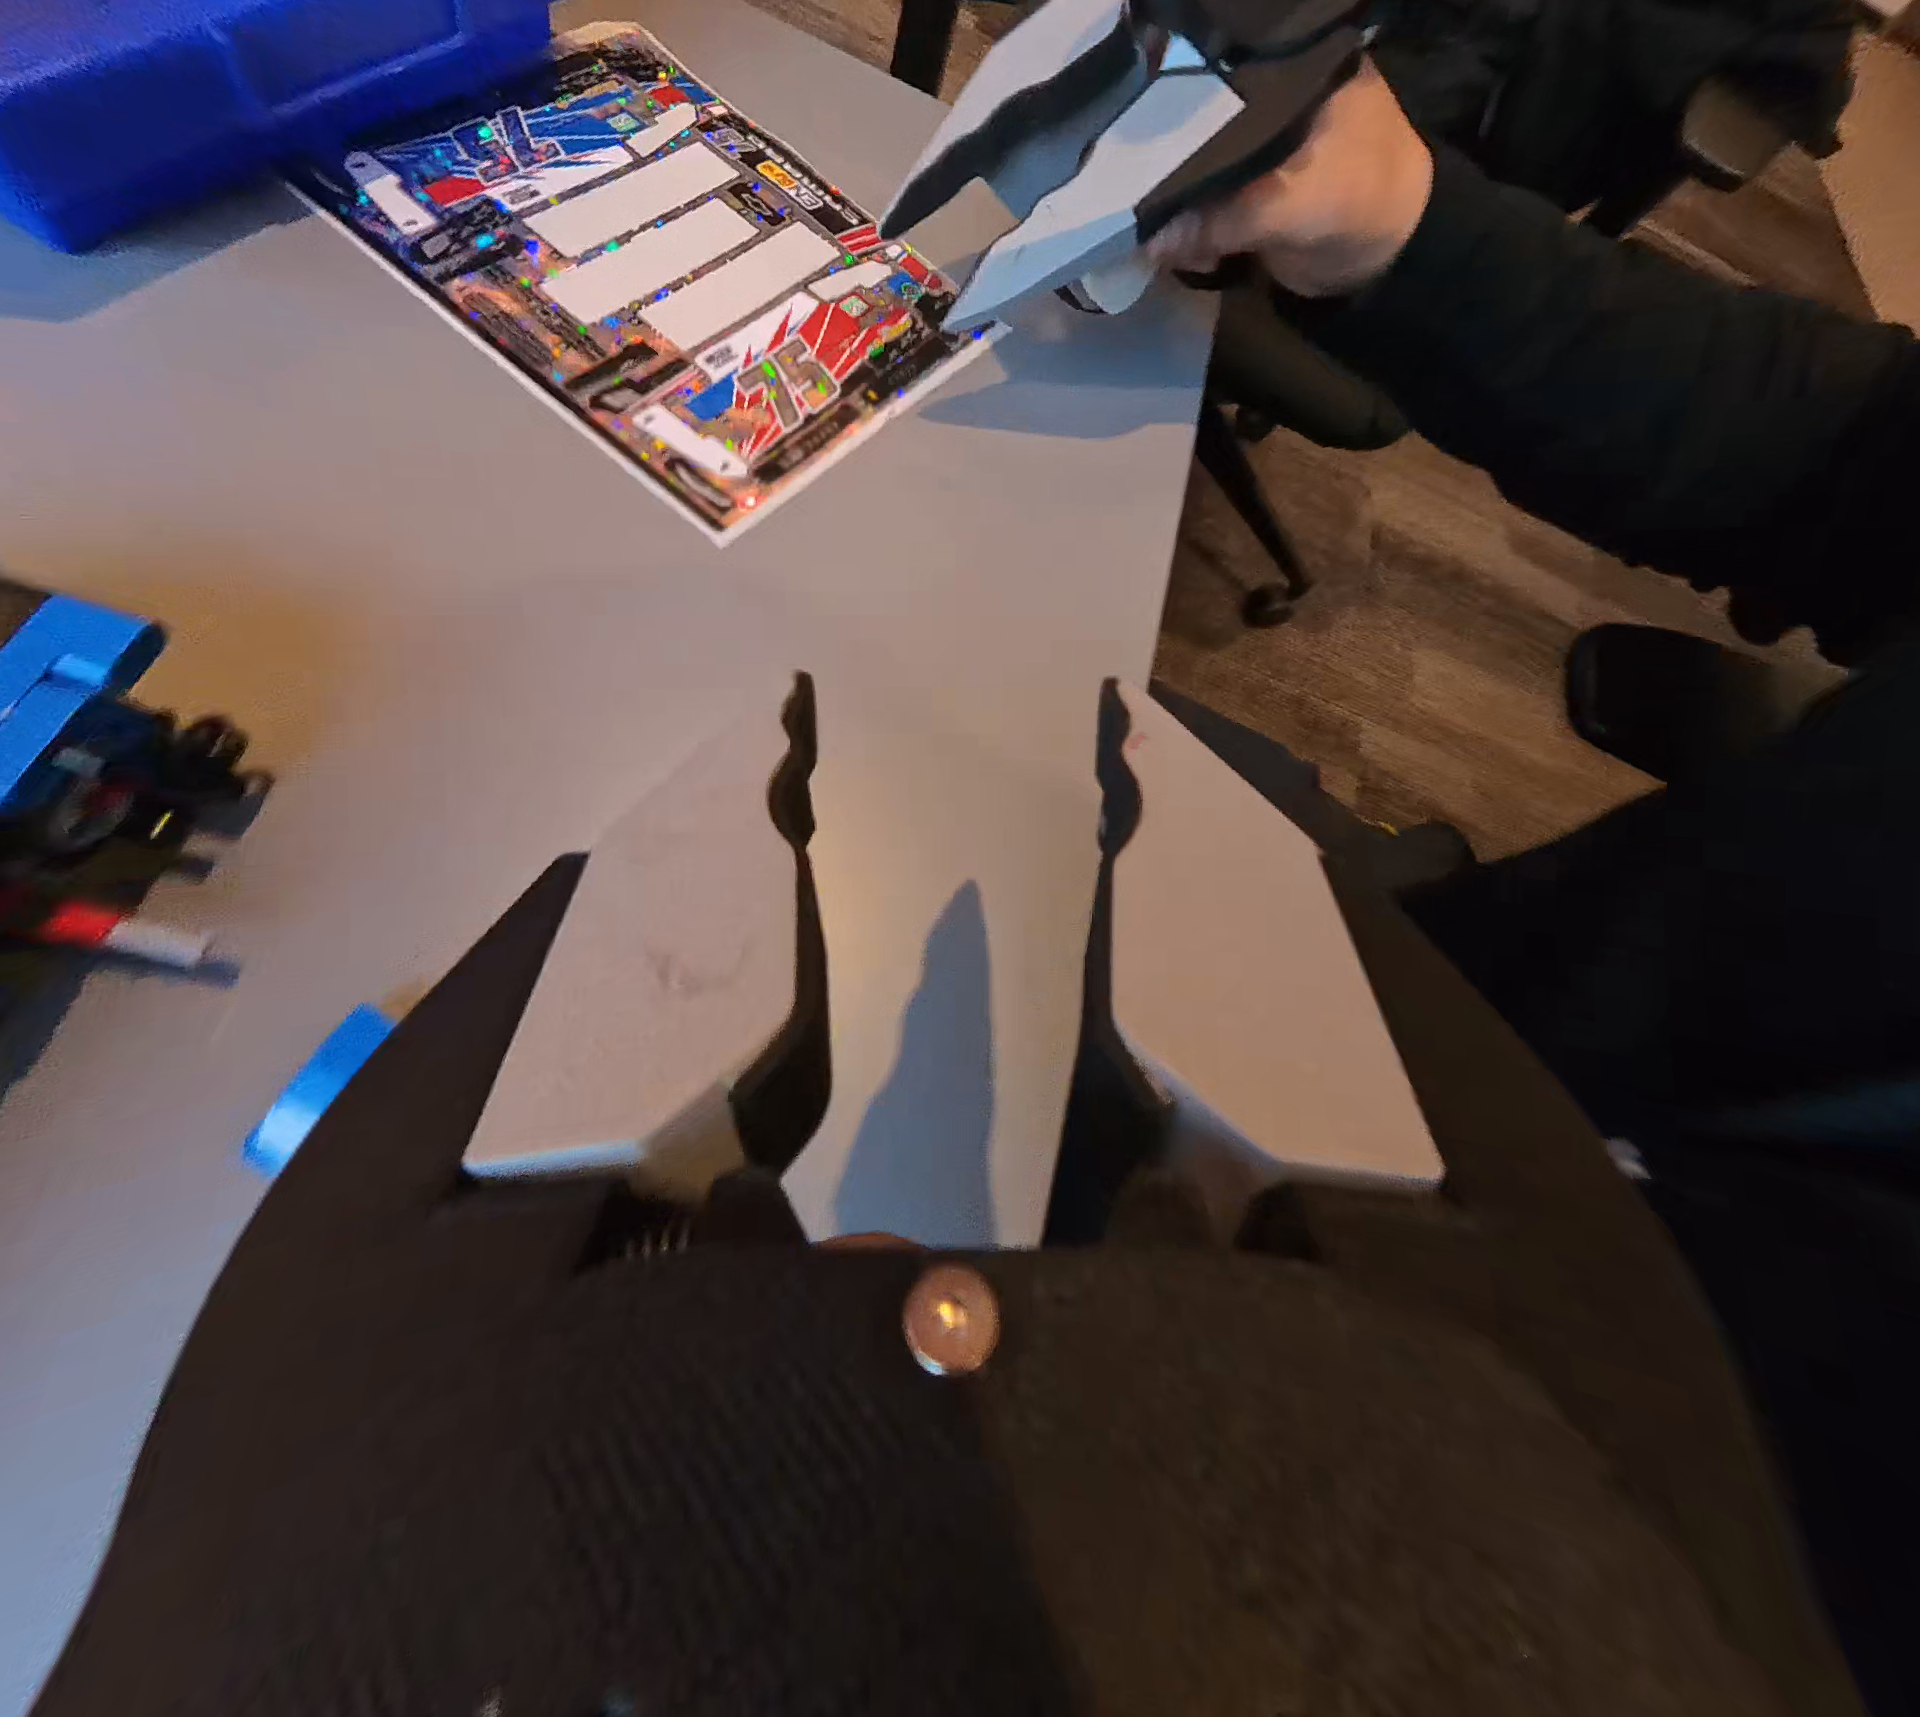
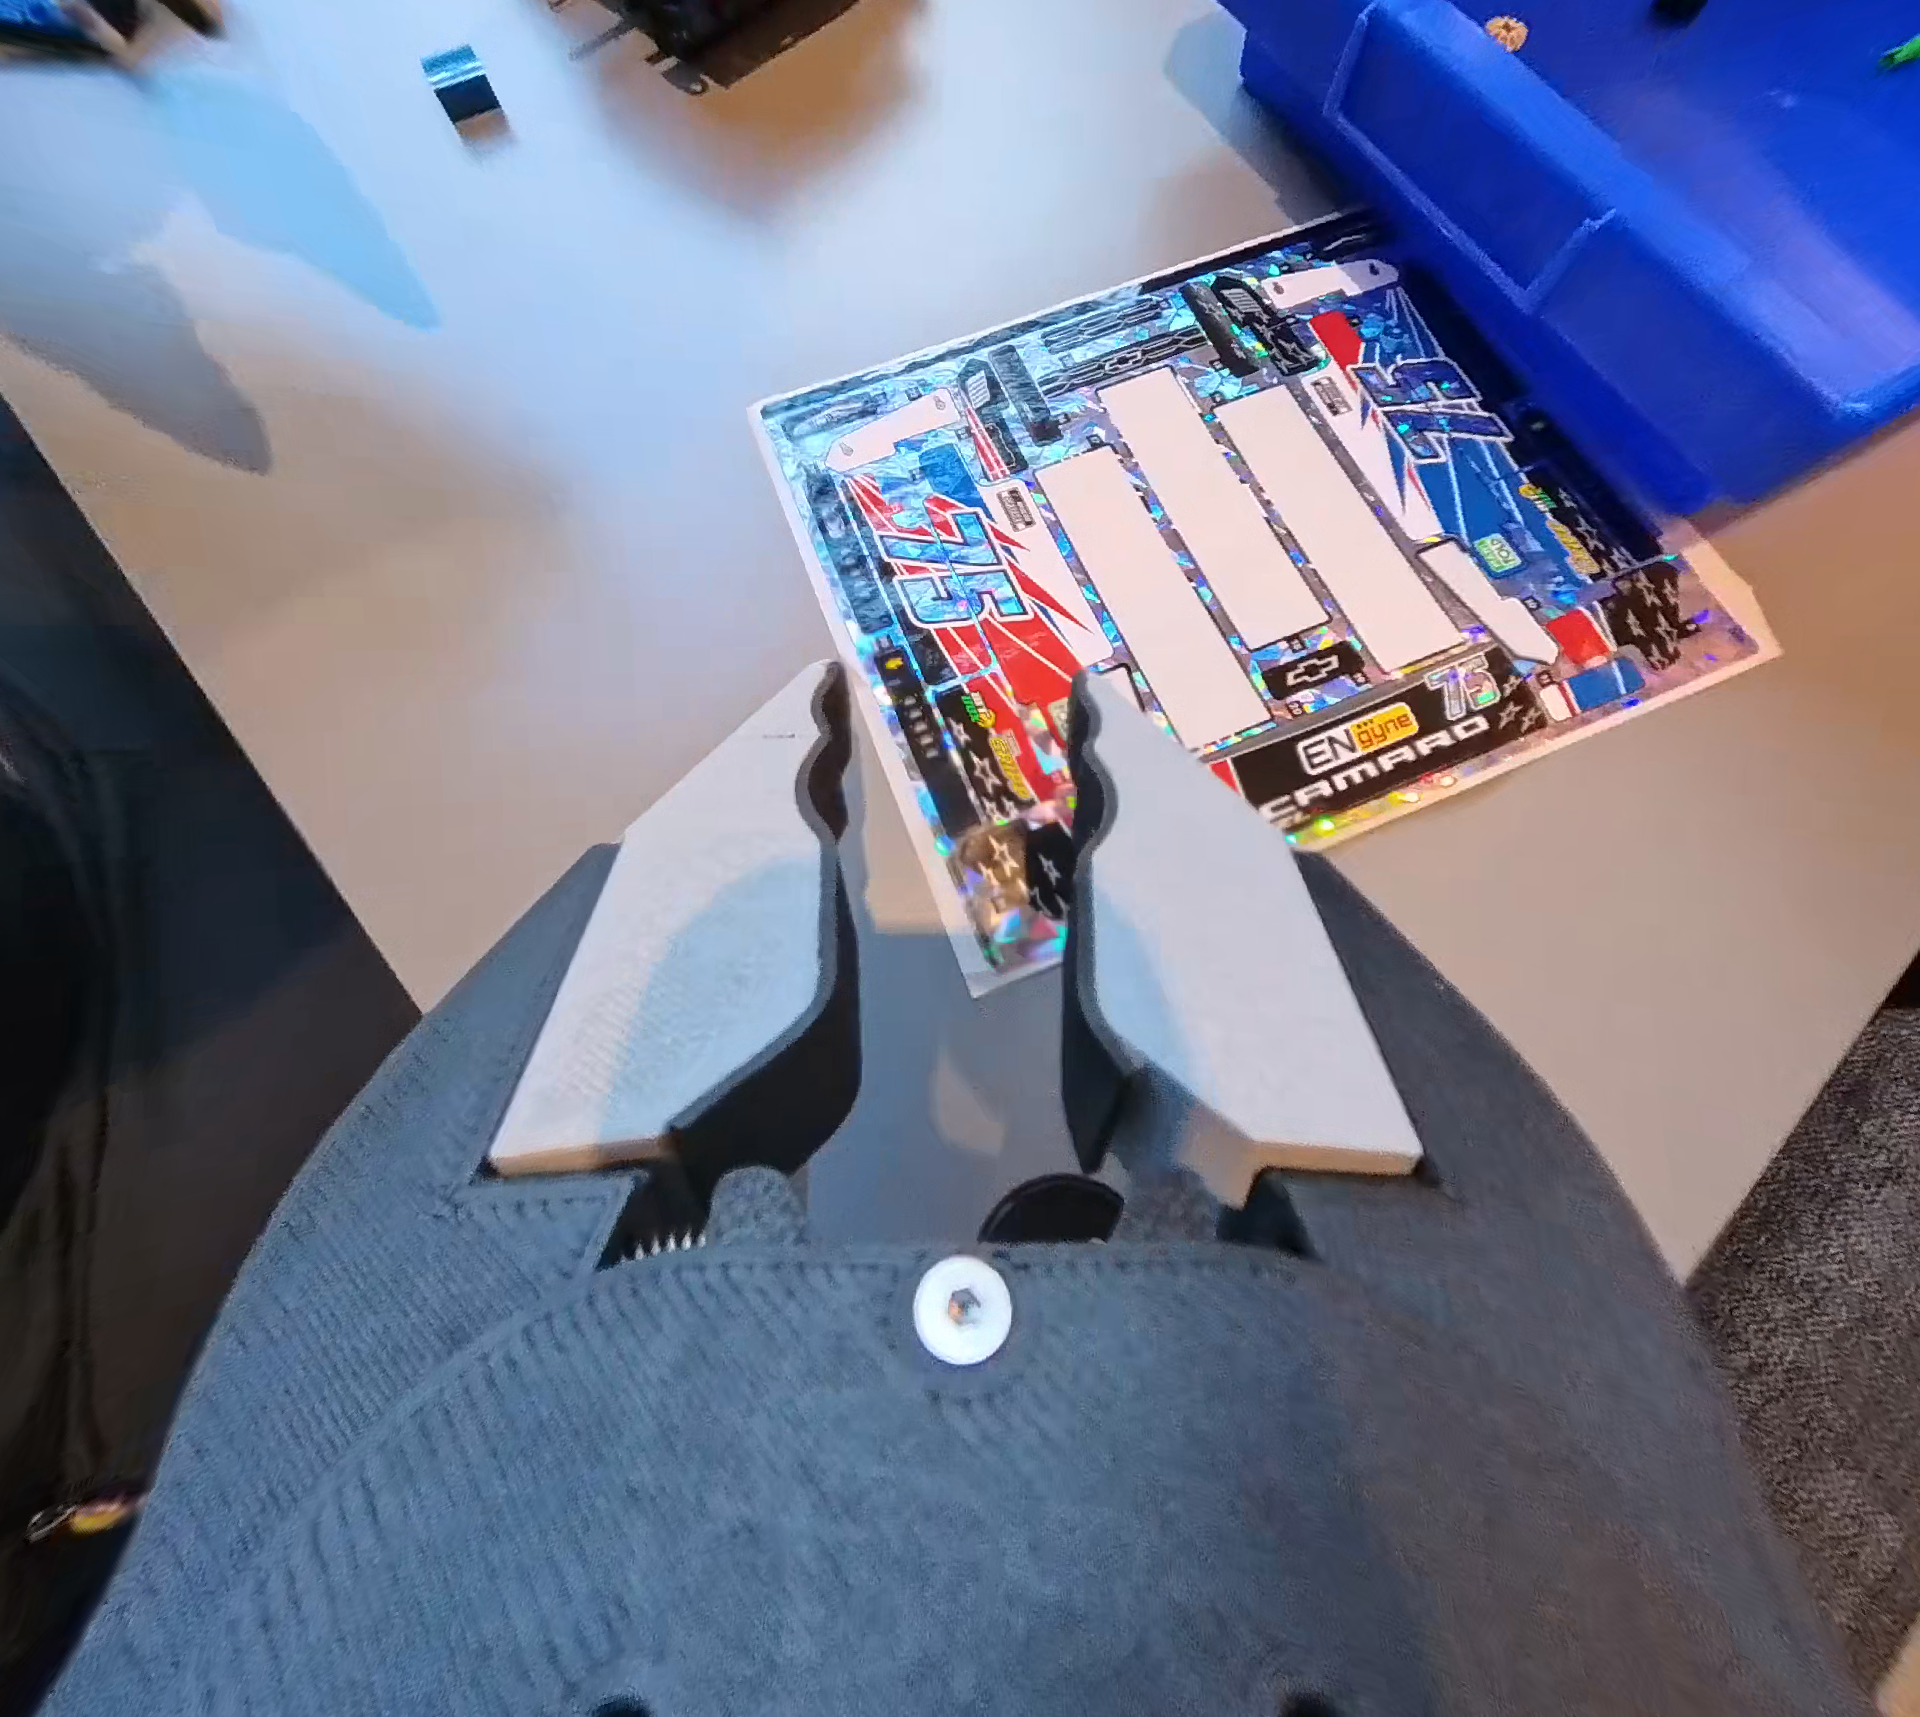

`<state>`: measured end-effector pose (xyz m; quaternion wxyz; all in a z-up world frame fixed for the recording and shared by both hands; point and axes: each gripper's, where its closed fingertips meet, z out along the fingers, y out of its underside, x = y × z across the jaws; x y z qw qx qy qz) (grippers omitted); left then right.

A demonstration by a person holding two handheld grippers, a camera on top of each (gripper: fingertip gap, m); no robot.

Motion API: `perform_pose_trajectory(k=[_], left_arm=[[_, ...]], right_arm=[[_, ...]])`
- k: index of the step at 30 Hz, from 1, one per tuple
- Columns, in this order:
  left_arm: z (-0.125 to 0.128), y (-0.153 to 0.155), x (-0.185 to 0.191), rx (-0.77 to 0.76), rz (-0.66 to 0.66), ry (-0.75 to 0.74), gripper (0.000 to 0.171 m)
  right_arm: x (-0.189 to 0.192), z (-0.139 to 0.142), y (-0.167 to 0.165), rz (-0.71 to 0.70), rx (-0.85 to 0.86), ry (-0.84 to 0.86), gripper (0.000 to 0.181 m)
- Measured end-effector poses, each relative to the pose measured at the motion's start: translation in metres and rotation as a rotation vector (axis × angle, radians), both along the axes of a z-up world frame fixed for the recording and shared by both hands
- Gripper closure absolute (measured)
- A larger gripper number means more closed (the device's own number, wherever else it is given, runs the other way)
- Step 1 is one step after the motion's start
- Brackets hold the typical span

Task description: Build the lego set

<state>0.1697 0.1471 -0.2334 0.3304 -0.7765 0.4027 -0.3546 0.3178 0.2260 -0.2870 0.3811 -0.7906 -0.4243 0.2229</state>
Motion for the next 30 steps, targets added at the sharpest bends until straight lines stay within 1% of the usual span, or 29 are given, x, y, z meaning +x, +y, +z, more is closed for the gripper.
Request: perform_pose_trajectory(k=[2, 5, 7, 11, 13, 15, 16, 19, 23, 26, 30], left_arm=[[-0.01, 0.014, 0.022, 0.017, 0.012, 0.021, 0.12], [-0.026, 0.051, 0.045, 0.055, 0.055, 0.09, 0.122], [-0.039, 0.072, 0.058, 0.059, 0.072, 0.128, 0.124], [-0.055, 0.092, 0.076, 0.038, 0.055, 0.155, 0.123], [-0.057, 0.095, 0.081, 0.055, 0.028, 0.165, 0.124], [-0.064, 0.098, 0.083, 0.078, -0.007, 0.213, 0.125], [-0.067, 0.097, 0.084, 0.074, -0.039, 0.23, 0.128], [-0.078, 0.093, 0.087, 0.031, -0.105, 0.259, 0.129], [-0.081, 0.094, 0.084, 0.042, -0.108, 0.262, 0.139], [-0.081, 0.089, 0.083, 0.061, -0.125, 0.268, 0.141], [-0.081, 0.081, 0.081, 0.065, -0.136, 0.259, 0.142]], right_arm=[[0.002, 0.0, -0.003, 0.019, 0.007, 0.004, 0.142], [0.011, -0.005, -0.008, 0.025, 0.03, -0.023, 0.151], [0.021, -0.011, -0.01, 0.01, 0.036, -0.055, 0.15], [0.033, -0.015, -0.019, -0.006, 0.046, -0.057, 0.147], [0.037, -0.012, -0.021, -0.013, 0.06, -0.045, 0.147], [0.036, -0.011, -0.023, 0.002, 0.047, -0.023, 0.148], [0.035, -0.012, -0.022, 0.008, 0.037, -0.022, 0.149], [0.031, -0.013, -0.015, 0.013, 0.03, -0.006, 0.15], [0.03, -0.024, -0.013, 0.014, -0.018, -0.053, 0.148], [0.033, -0.03, -0.015, 0.015, -0.022, -0.096, 0.149], [0.032, -0.03, -0.024, 0.023, -0.048, -0.083, 0.149]])
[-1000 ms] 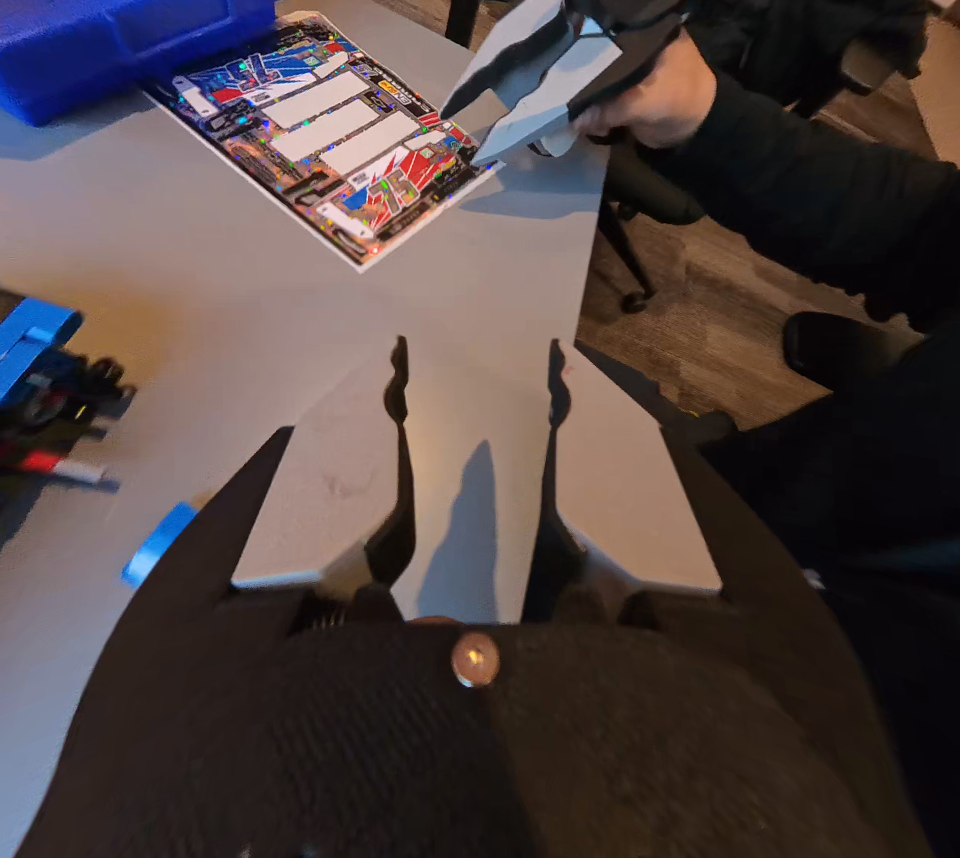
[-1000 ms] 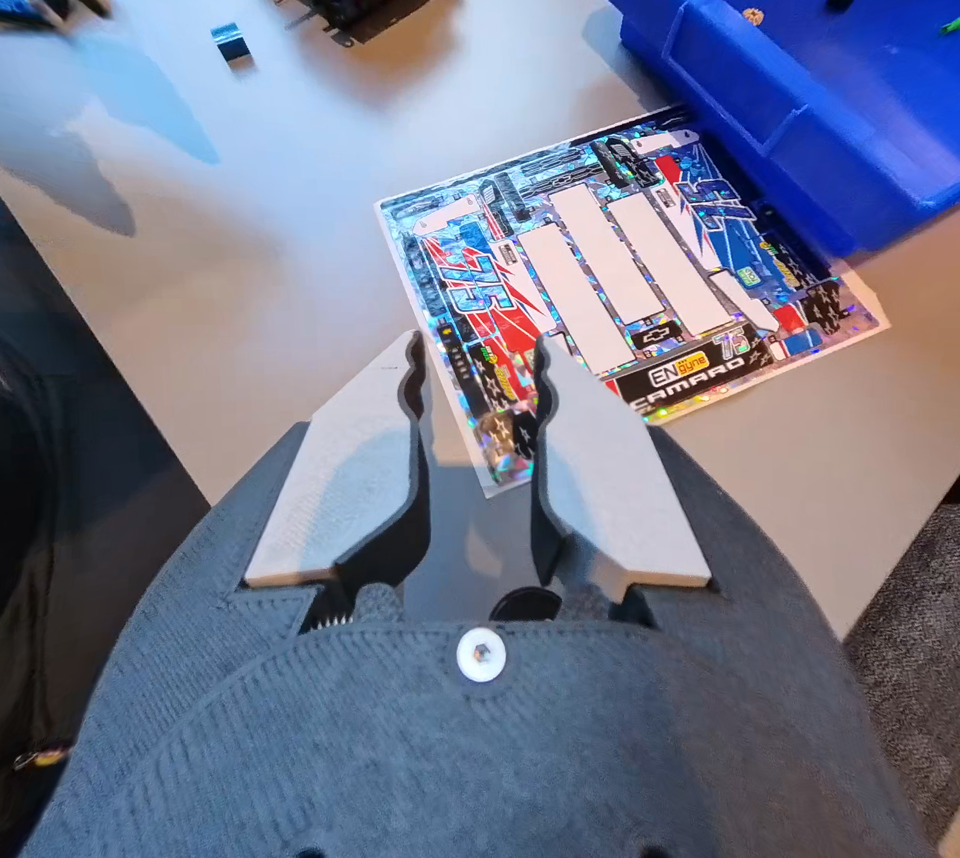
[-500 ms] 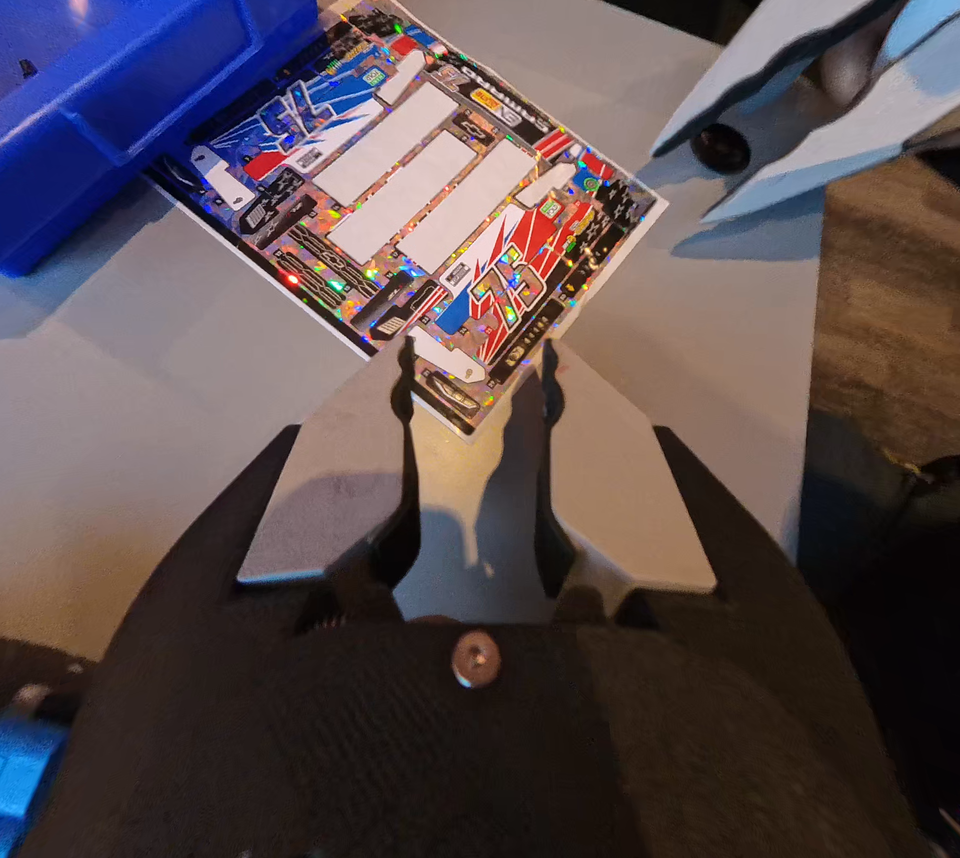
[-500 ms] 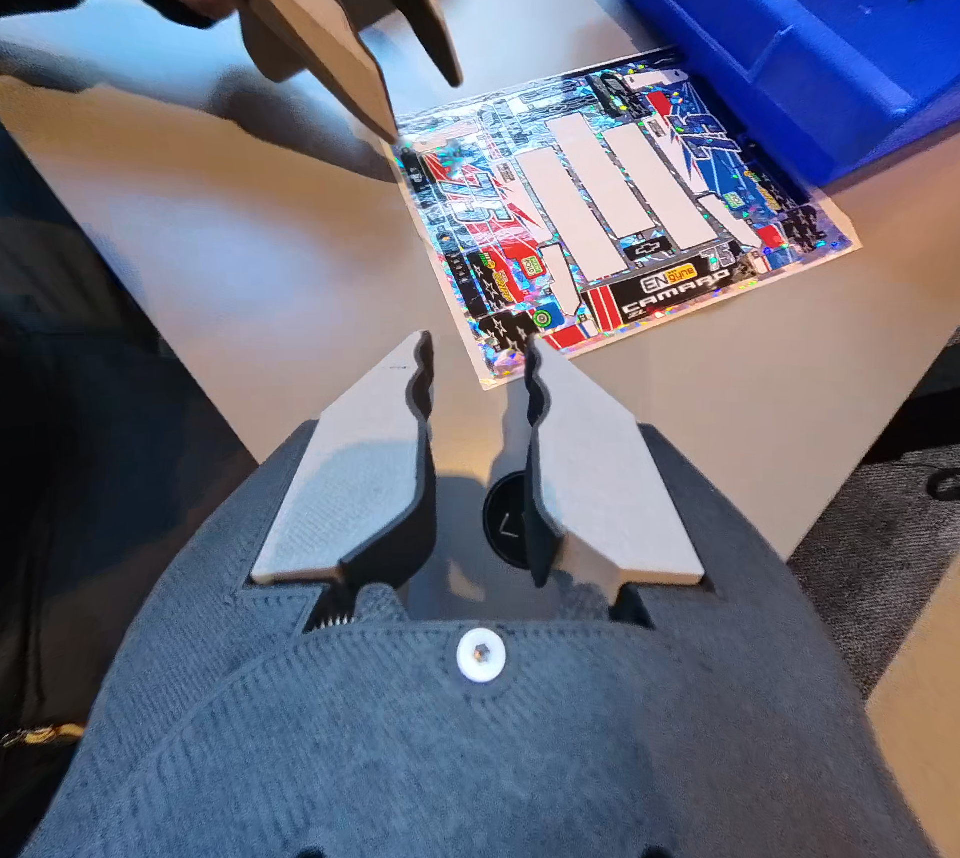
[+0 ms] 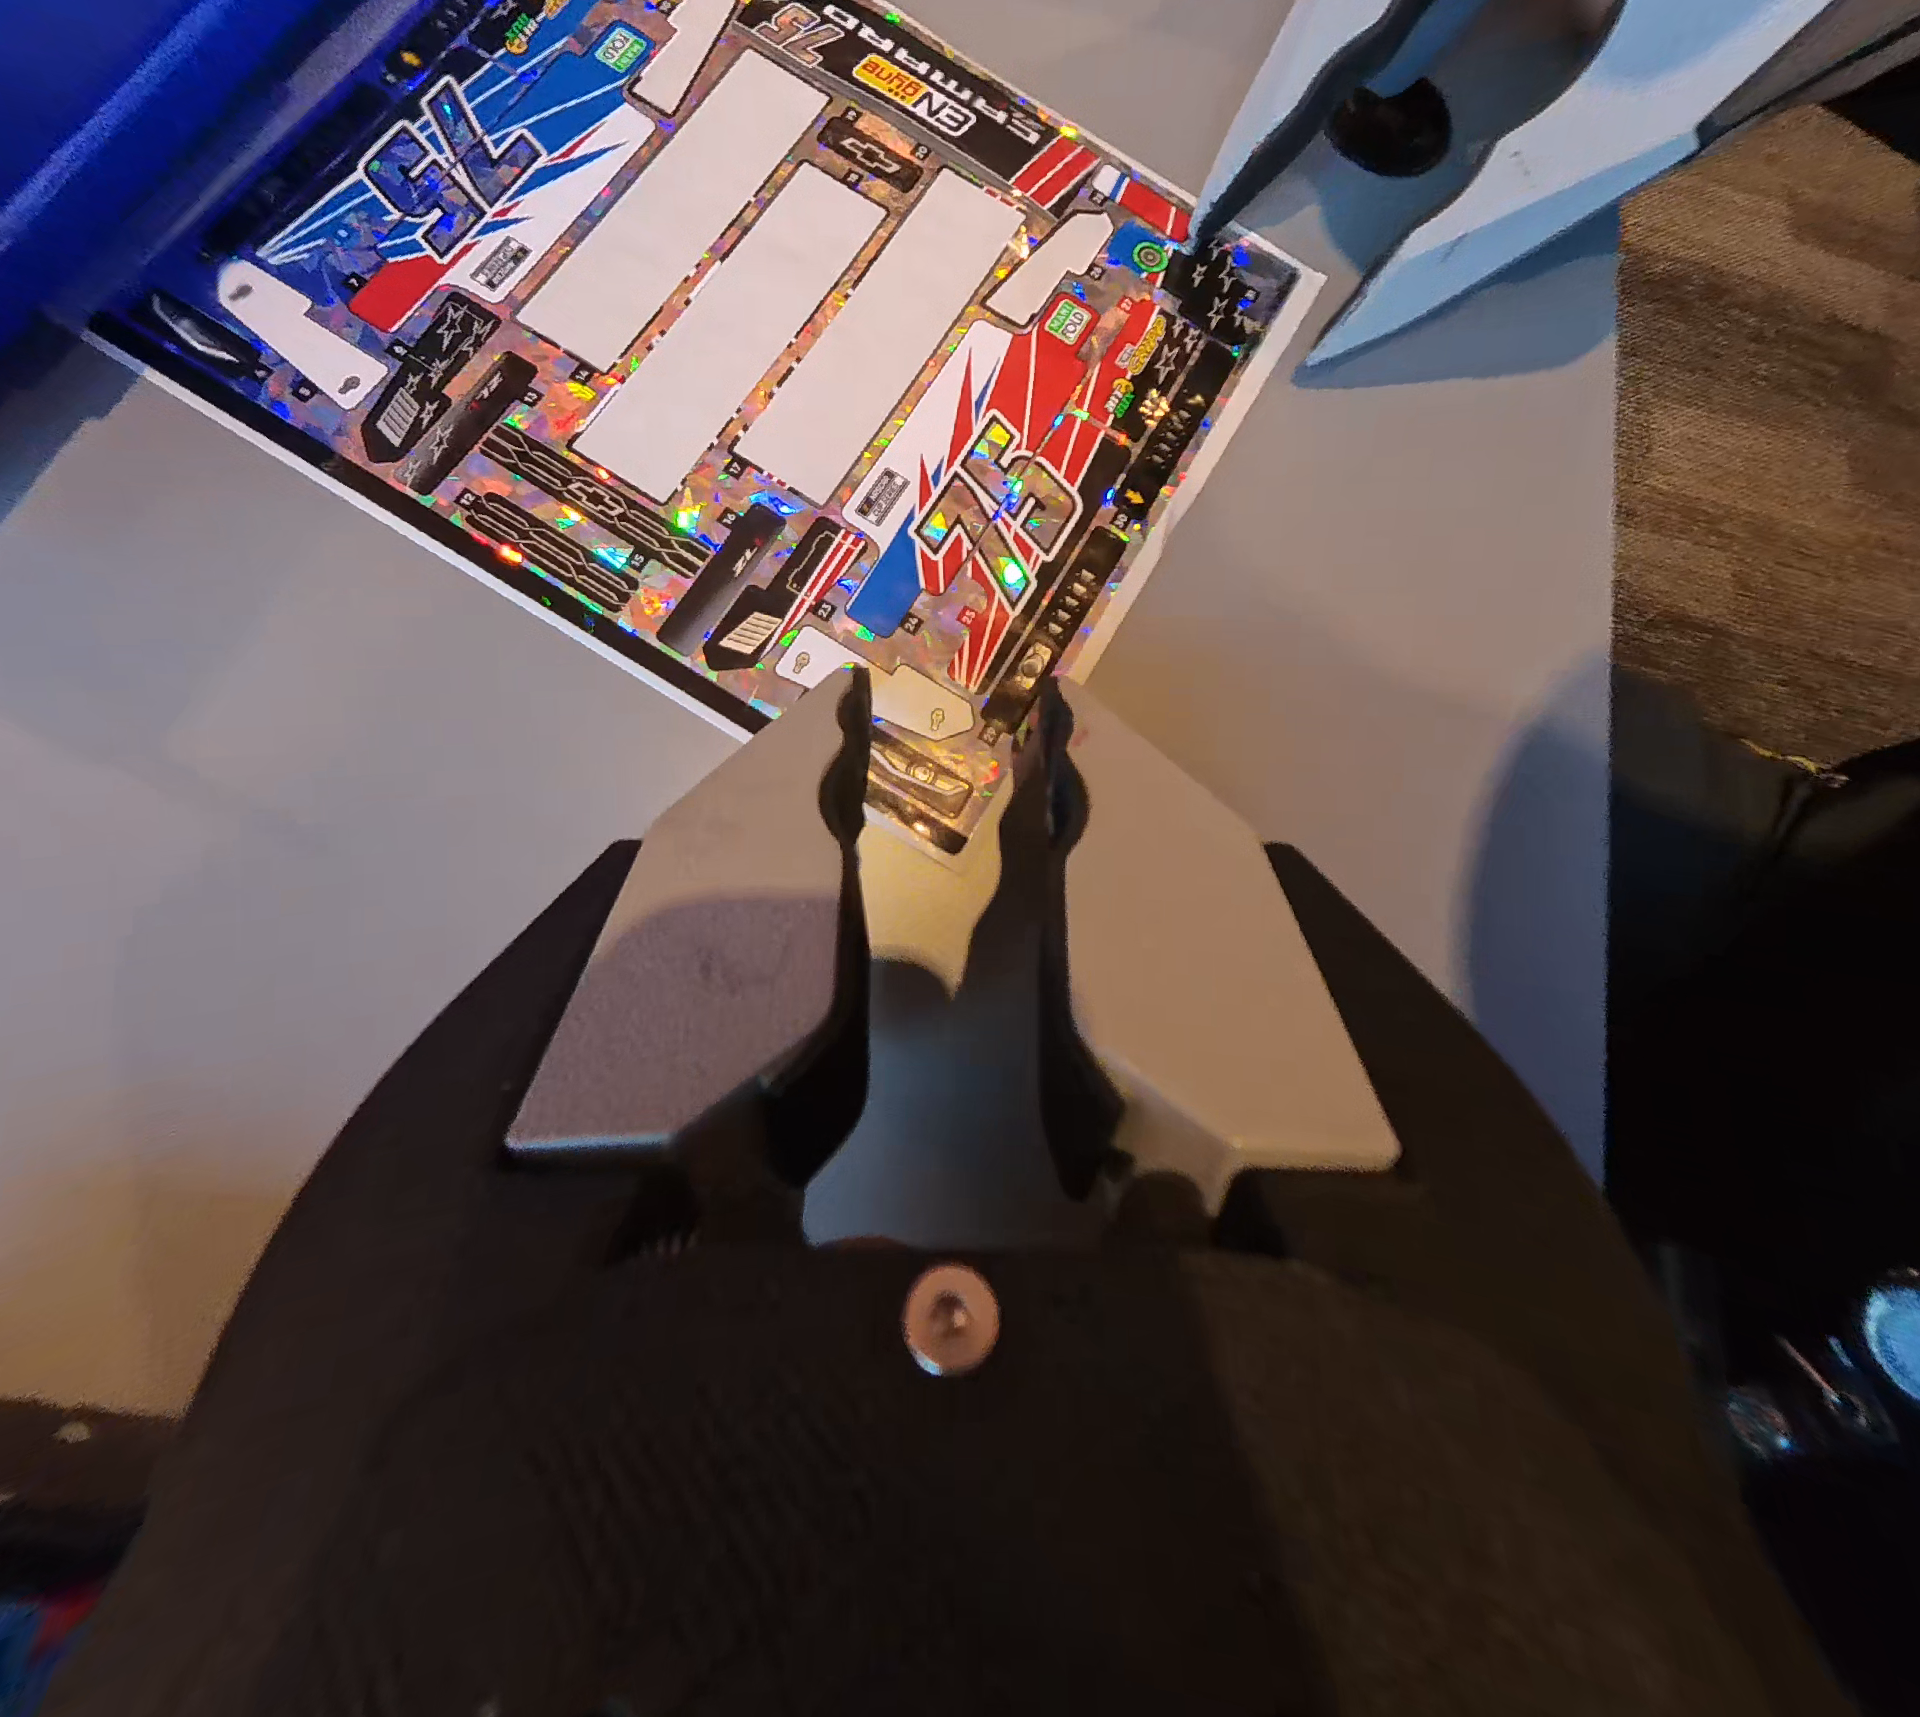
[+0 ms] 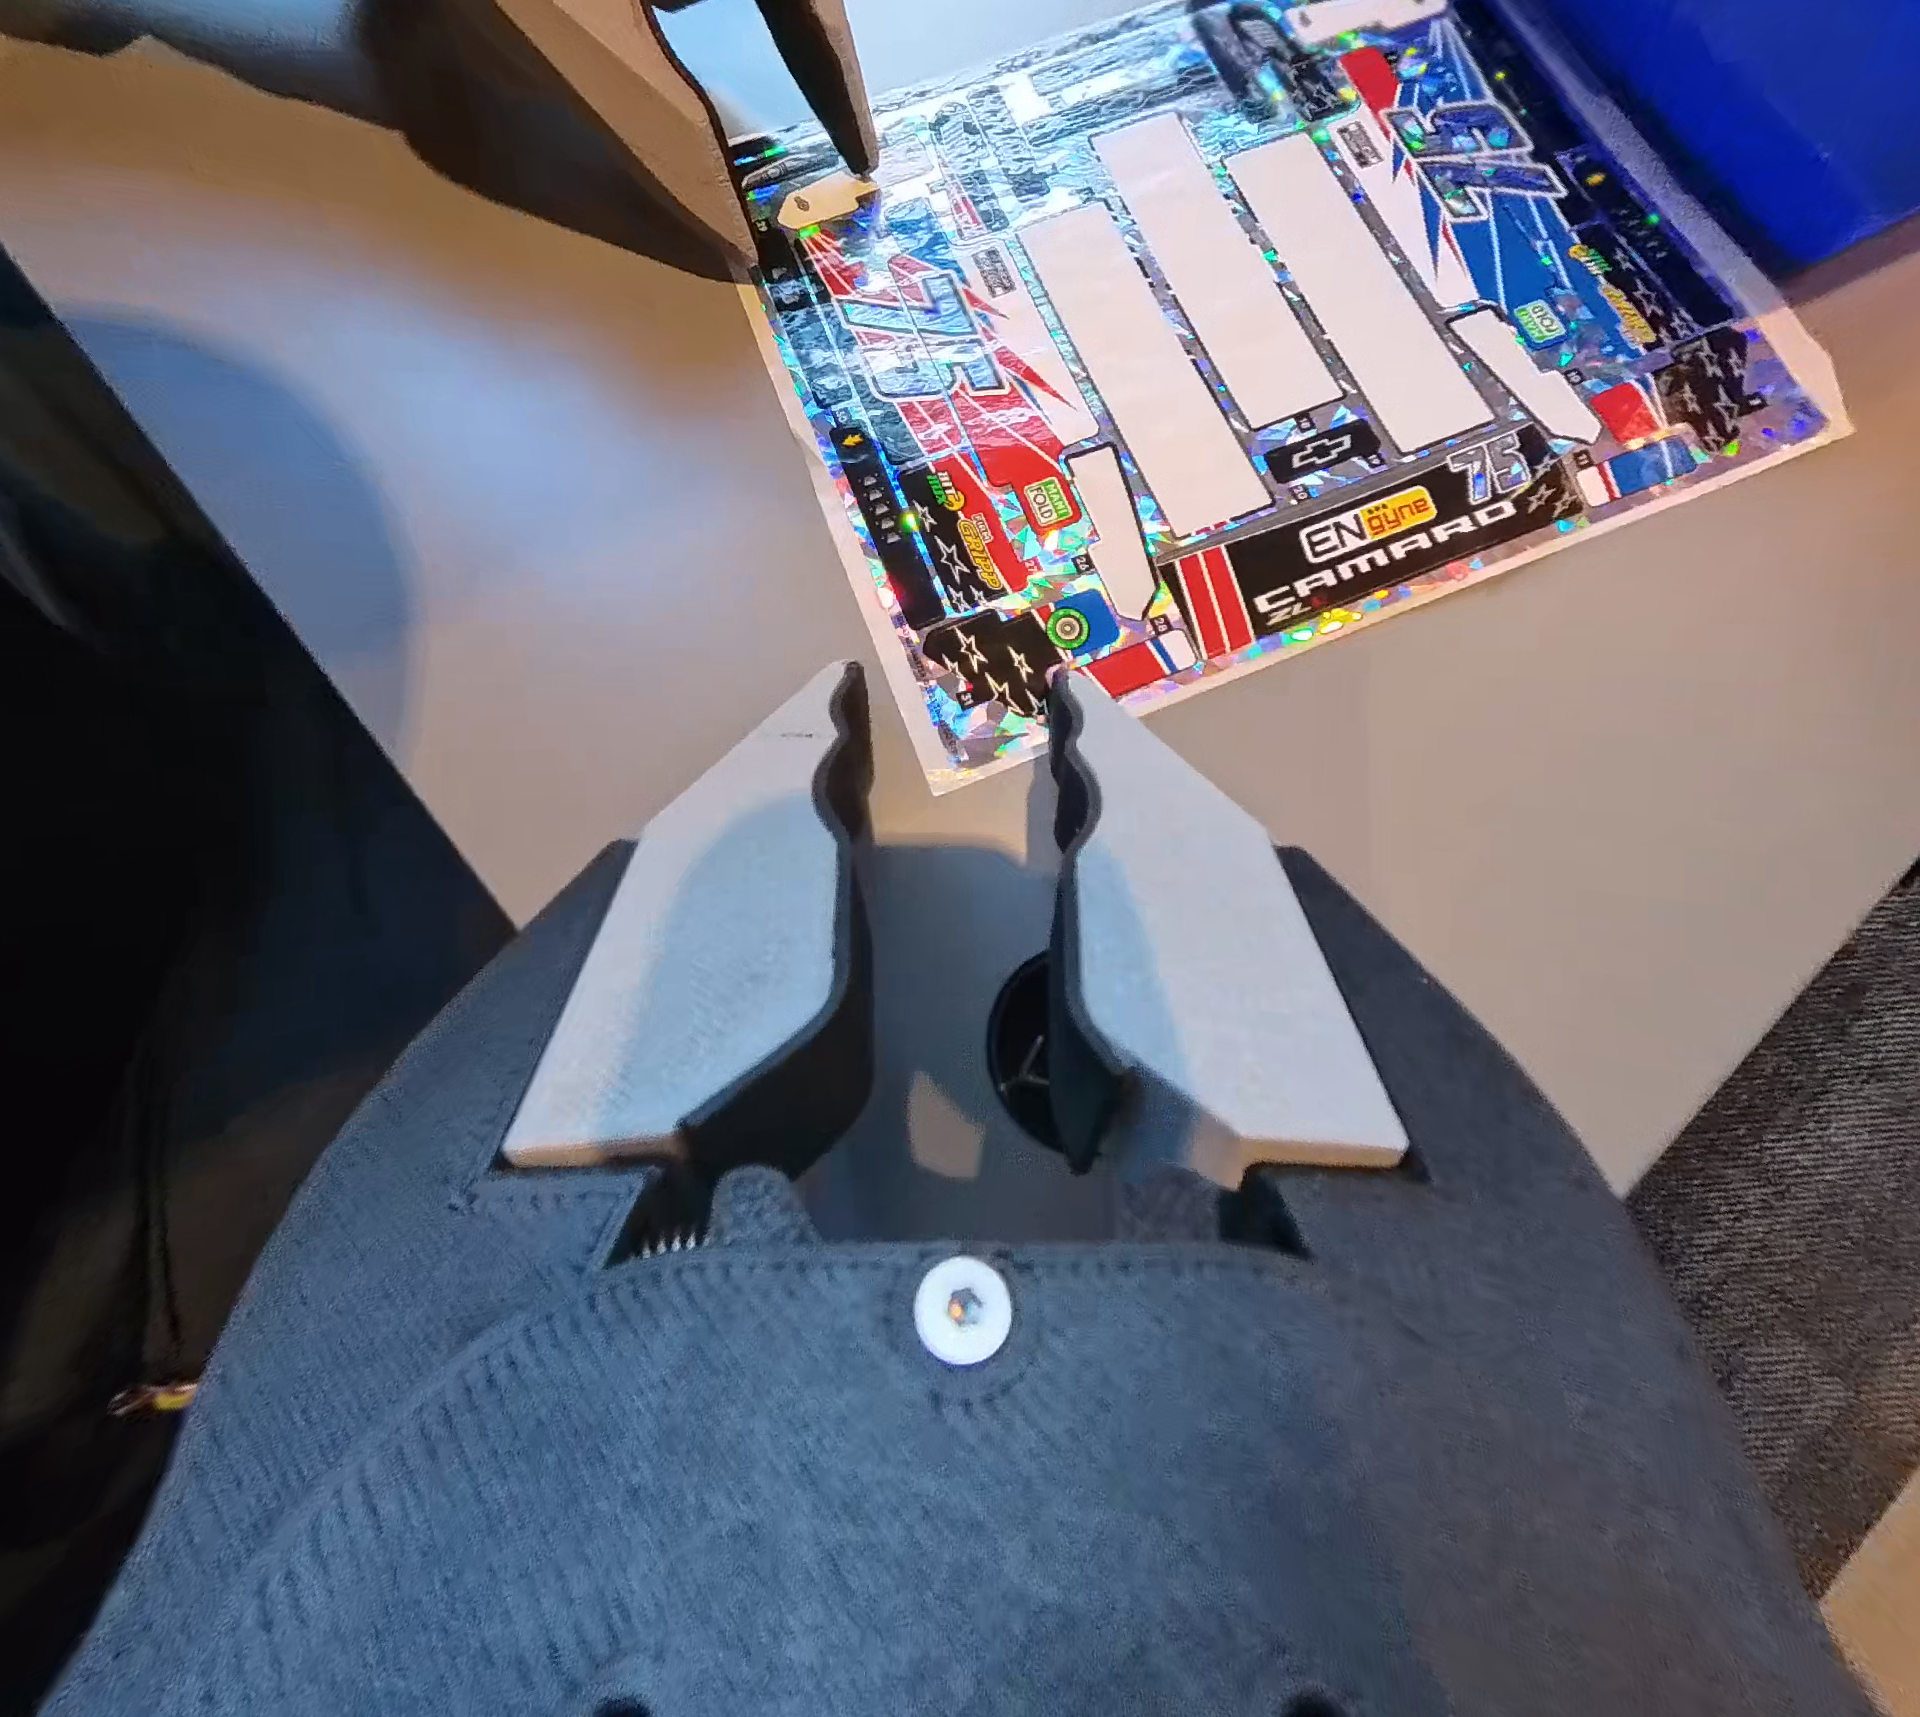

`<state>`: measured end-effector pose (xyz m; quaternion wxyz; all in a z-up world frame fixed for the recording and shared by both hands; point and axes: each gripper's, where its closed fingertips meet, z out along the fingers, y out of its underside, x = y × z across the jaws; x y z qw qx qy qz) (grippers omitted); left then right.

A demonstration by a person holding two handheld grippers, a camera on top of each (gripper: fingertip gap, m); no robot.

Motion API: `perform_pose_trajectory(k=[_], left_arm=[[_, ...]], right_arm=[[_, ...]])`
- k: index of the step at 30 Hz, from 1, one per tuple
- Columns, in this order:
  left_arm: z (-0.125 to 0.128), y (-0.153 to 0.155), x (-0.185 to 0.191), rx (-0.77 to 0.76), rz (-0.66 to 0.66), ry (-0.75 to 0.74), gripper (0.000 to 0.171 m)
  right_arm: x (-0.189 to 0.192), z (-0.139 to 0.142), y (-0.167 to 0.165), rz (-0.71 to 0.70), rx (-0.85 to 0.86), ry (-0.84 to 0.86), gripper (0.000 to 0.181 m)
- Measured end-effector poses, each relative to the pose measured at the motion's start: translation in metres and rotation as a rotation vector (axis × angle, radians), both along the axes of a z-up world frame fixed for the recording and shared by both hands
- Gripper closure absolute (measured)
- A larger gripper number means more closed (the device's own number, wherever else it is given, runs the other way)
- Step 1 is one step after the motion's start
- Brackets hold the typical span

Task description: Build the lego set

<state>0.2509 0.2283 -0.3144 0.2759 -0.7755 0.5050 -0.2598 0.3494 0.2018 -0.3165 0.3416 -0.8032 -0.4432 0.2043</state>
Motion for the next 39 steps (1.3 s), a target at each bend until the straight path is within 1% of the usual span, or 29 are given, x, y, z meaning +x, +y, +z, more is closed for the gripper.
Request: perform_pose_trajectory(k=[3, 9, 11, 15, 18, 21, 23, 25, 26, 28, 30, 32, 35, 37, 39], left_arm=[[0.001, -0.012, -0.001, -0.034, -0.013, -0.016, 0.14], [0.003, -0.044, -0.008, -0.069, -0.031, -0.043, 0.139], [0.003, -0.054, -0.009, -0.078, -0.035, -0.045, 0.135], [0.006, -0.072, -0.012, -0.042, -0.072, 0.003, 0.131], [0.018, -0.086, -0.004, -0.015, -0.103, -0.035, 0.13], [0.026, -0.099, 0.012, 0.007, -0.127, -0.095, 0.131], [0.026, -0.108, 0.024, 0.011, -0.135, -0.11, 0.132], [0.024, -0.107, 0.032, 0.043, -0.08, -0.108, 0.142], [0.023, -0.107, 0.036, 0.048, -0.056, -0.112, 0.142], [0.022, -0.113, 0.042, 0.031, -0.026, -0.13, 0.139], [0.03, -0.127, 0.049, 0.033, -0.038, -0.19, 0.137], [0.037, -0.138, 0.052, 0.081, -0.043, -0.227, 0.135], [0.034, -0.143, 0.047, 0.17, -0.05, -0.195, 0.133], [0.03, -0.148, 0.045, 0.158, -0.064, -0.193, 0.132], [0.031, -0.154, 0.043, 0.123, -0.073, -0.221, 0.131]], right_arm=[[-0.001, 0.0, -0.011, 0.006, -0.015, 0.003, 0.149], [-0.007, 0.002, -0.045, 0.035, -0.054, 0.037, 0.151], [-0.009, 0.002, -0.054, 0.039, -0.073, 0.058, 0.151], [-0.015, 0.004, -0.075, 0.066, -0.126, 0.092, 0.154], [-0.019, 0.004, -0.089, 0.092, -0.144, 0.097, 0.155], [-0.026, 0.005, -0.101, 0.108, -0.161, 0.12, 0.155], [-0.026, 0.007, -0.102, 0.087, -0.147, 0.125, 0.155], [-0.023, 0.014, -0.1, 0.036, -0.118, 0.159, 0.155], [-0.021, 0.018, -0.099, 0.006, -0.111, 0.19, 0.155], [-0.014, 0.024, -0.099, -0.058, -0.112, 0.256, 0.156], [-0.007, 0.023, -0.103, -0.101, -0.13, 0.299, 0.156], [-0.001, 0.021, -0.108, -0.135, -0.138, 0.326, 0.156], [0.005, 0.016, -0.11, -0.186, -0.141, 0.337, 0.156], [0.003, 0.015, -0.111, -0.193, -0.143, 0.353, 0.155], [0.001, 0.016, -0.11, -0.193, -0.119, 0.357, 0.156]])
